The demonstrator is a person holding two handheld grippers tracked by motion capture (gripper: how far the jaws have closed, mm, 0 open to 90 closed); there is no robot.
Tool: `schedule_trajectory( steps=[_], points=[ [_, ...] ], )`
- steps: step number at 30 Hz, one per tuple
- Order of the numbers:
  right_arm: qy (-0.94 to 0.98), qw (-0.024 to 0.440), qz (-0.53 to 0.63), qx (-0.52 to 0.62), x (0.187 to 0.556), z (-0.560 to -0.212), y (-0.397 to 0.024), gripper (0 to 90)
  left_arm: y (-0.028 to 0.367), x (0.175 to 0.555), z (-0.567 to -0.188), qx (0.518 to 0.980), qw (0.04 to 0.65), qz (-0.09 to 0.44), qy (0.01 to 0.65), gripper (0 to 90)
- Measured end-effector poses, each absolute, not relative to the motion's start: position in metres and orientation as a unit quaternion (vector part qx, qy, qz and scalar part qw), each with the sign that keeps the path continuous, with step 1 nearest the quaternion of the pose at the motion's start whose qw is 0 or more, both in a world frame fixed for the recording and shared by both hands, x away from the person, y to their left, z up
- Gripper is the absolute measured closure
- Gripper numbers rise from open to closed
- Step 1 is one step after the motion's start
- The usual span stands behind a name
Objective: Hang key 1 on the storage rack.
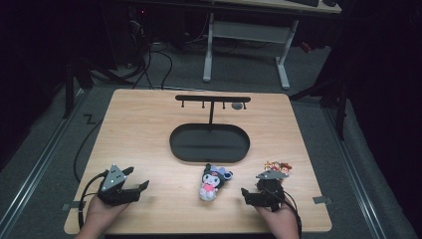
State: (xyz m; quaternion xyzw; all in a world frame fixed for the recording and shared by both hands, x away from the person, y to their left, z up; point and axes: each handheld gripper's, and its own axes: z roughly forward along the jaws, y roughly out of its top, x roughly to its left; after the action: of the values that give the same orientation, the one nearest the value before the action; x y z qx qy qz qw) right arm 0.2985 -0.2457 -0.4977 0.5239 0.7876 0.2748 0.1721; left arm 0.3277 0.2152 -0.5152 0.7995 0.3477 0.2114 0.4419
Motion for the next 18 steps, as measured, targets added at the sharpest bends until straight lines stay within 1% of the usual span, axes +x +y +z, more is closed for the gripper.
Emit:
schedule_trajectory(
  steps=[6,16,18],
  points=[
    [0.796,0.164,0.263,0.52,0.302,-0.496,-0.241,22.0,0.213,0.331,-0.517,0.804,0.438,0.21,0.344,24.9],
    [0.826,0.139,0.201,0.508,0.311,-0.492,-0.235,24.1,0.212,0.33,-0.516,0.808,0.435,0.206,0.34,25.4],
    [0.83,0.125,0.19,0.51,0.313,-0.49,-0.235,25.0,0.211,0.331,-0.516,0.808,0.435,0.206,0.341,25.4]
  ],
)
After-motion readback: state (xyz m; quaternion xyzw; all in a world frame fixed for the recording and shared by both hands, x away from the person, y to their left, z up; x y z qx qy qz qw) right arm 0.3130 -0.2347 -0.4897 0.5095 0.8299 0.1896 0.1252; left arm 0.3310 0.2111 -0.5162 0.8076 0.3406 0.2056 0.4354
